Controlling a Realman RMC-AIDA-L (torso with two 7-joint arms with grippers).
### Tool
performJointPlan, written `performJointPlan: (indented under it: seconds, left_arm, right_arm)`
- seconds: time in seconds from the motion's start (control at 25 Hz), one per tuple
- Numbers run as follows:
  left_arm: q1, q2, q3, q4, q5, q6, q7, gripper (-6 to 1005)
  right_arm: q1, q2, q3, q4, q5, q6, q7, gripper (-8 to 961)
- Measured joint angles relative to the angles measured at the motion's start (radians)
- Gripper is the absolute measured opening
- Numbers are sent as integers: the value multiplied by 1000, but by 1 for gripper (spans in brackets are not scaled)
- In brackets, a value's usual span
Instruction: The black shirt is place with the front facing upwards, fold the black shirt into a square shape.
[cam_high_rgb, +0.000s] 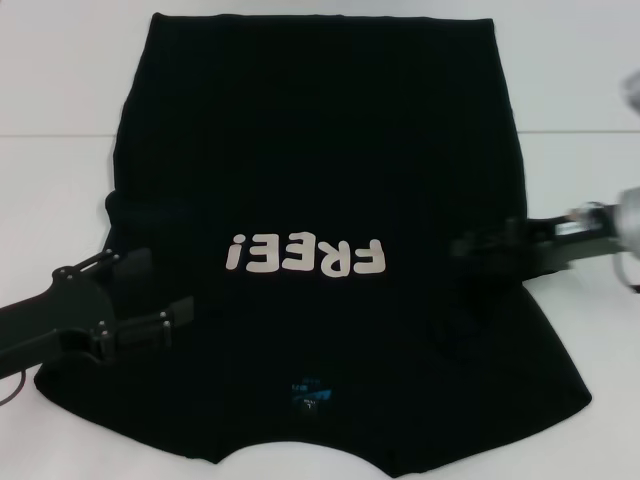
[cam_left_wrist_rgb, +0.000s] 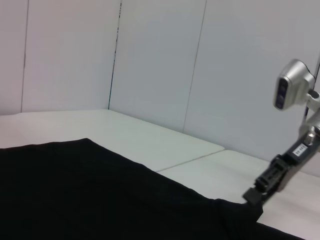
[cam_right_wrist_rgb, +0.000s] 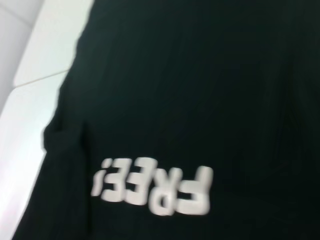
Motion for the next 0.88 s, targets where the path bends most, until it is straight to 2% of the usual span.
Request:
performJointPlan:
  seconds: [0.12,0.24,0.48,0.88]
  left_arm:
    - [-1,0,0,0,0,0,0,945]
    - [-3,0,0,0,0,0,0,945]
    - [-8,1,0,-1,0,0,0,945]
    - [-6,1,0,-2,0,1,0,944]
  right_arm:
    - [-51,-41,15,-9,0,-18,34,684]
    - [-88,-59,22,-26,-2,-31,57,684]
    - [-107,-65,21,-38,-9,-33,65,683]
    - [-93,-52,13,-31,-80,35,86,682]
